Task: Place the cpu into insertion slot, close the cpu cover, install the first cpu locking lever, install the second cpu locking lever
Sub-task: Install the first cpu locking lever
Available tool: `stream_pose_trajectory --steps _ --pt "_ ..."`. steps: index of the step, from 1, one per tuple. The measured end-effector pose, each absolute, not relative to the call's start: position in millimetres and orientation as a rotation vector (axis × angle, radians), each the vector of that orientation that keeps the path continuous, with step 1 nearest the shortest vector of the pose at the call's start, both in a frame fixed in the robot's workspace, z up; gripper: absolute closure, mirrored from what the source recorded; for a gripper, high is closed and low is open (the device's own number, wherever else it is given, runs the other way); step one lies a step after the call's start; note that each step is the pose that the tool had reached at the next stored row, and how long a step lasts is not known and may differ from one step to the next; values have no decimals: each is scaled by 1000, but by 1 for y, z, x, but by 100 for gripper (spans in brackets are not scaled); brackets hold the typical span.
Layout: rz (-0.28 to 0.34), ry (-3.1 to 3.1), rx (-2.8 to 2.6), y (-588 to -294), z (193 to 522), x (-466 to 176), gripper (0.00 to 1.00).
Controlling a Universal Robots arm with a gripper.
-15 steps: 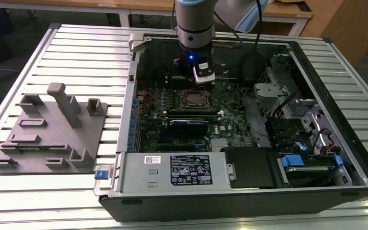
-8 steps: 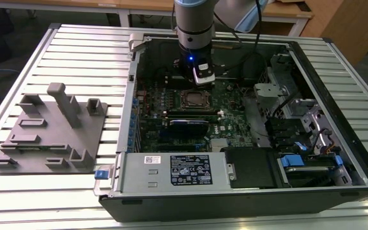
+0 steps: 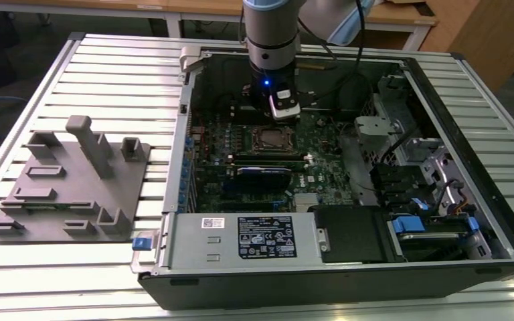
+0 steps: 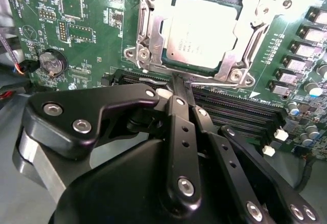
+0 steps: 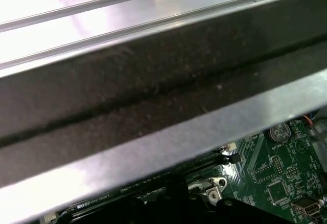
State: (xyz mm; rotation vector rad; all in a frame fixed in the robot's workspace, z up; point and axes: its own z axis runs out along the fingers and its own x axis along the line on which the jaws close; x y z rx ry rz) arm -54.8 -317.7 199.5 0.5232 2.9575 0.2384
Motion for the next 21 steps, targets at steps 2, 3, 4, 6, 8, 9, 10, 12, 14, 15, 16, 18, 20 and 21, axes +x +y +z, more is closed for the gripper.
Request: stream_pose_trajectory --steps 2,3,4,6,8,9,10,12,14,15,16,18,20,21 --pt "238 2957 523 -318 199 -55 90" --pt "238 2957 523 -318 200 -55 90" --pt "238 2957 523 -318 200 -55 90" --pt "239 2957 523 -318 203 -55 90" --pt "239 2957 523 -318 204 -55 90" --pt "239 2957 523 -318 204 -55 90" --pt "239 2957 523 -318 204 -55 90" --pt "239 2956 525 -317 204 -55 90" --pt "242 2955 529 -317 203 -55 90" --pt "245 2955 530 -317 202 -55 90" --pt "247 2954 531 -317 202 -55 90" --pt "248 2951 532 -317 202 -55 90" --pt "248 2950 534 -316 202 -55 90" --pt "248 2949 535 -315 202 -55 90"
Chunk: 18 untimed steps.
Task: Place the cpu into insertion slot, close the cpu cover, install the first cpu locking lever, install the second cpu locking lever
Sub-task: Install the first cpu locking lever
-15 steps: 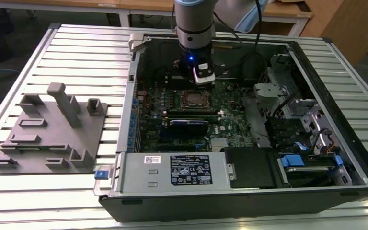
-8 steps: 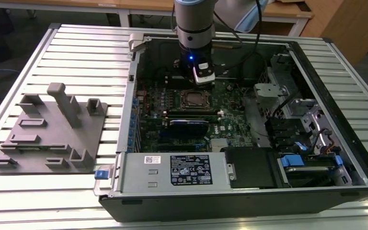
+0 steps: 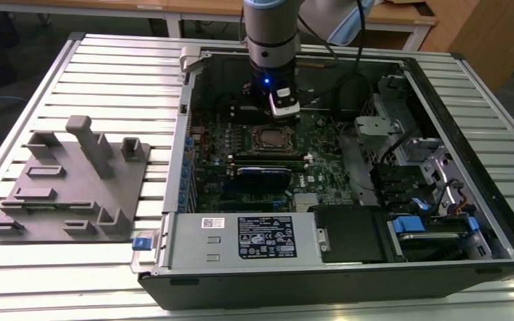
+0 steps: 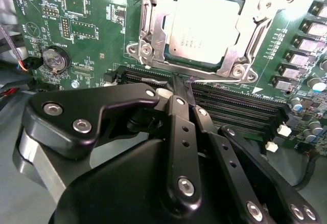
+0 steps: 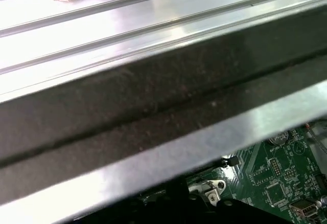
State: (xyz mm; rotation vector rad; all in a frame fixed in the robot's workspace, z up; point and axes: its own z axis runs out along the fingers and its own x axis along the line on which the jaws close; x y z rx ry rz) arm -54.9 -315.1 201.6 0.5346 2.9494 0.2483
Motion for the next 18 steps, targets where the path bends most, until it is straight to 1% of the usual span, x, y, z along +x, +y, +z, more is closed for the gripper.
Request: stream_pose_trajectory --steps 18 --pt "252 2924 534 -312 198 -57 90"
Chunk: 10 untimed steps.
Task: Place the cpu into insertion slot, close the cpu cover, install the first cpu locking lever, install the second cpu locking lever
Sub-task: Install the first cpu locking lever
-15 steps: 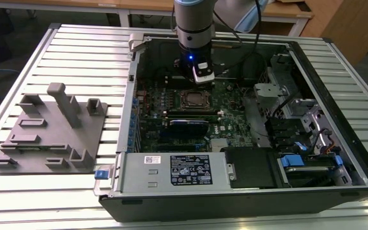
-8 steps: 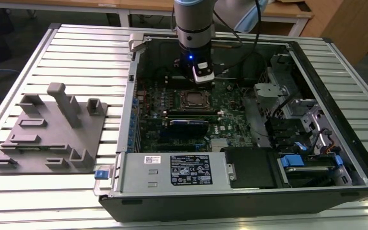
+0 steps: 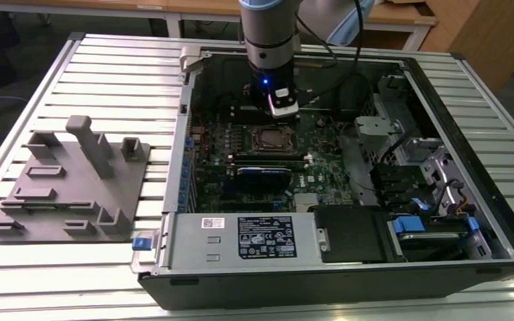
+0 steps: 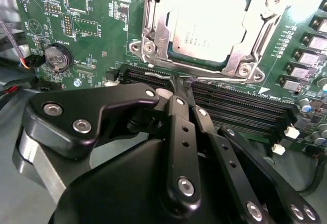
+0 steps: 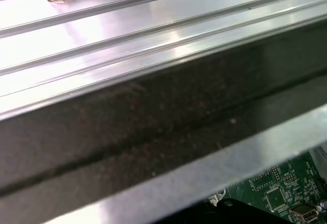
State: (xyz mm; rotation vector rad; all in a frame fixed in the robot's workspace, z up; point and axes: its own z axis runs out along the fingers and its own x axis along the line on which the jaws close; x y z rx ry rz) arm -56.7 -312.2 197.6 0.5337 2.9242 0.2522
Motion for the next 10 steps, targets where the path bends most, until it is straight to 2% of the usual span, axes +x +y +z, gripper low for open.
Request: stream_pose_trajectory --steps 10 --pt "240 2922 532 -313 196 -57 90"
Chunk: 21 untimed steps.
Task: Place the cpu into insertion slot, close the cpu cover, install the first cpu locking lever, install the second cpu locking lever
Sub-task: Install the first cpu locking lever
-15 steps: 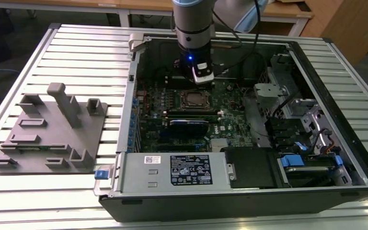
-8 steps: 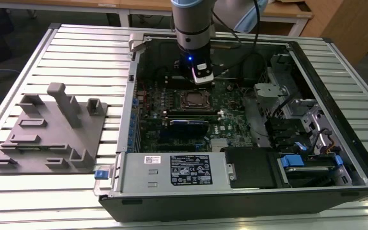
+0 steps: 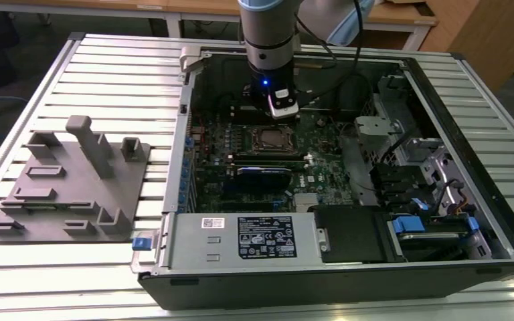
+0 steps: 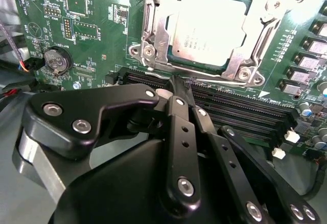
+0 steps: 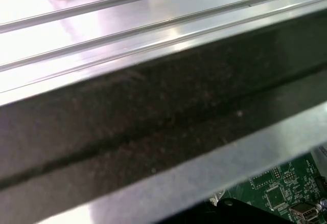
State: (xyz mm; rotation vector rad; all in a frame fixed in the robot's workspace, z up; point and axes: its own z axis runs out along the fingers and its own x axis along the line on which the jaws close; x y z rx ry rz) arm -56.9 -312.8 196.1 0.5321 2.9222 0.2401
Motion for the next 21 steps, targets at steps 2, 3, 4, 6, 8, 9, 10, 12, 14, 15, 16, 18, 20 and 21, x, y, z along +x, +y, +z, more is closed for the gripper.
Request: stream_pose_trajectory --steps 2,3,4,6,8,9,10,12,14,15,16,18,20,21 --pt "240 2922 532 -313 196 -57 90" --pt "240 2922 532 -313 196 -57 90" --pt "240 2922 532 -313 196 -57 90" --pt "240 2922 532 -313 196 -57 90" --pt "240 2920 532 -313 195 -57 90" --pt "240 2919 532 -313 195 -58 90" --pt "240 2917 532 -313 194 -58 90" --pt "240 2915 532 -313 193 -59 90" --pt "239 2913 532 -313 193 -59 90" --pt "238 2911 532 -313 193 -59 90" --pt "236 2910 532 -313 192 -60 90" --pt "231 2906 531 -313 192 -60 90" --pt "225 2904 531 -313 192 -60 90" --pt "225 2904 531 -313 192 -60 90"
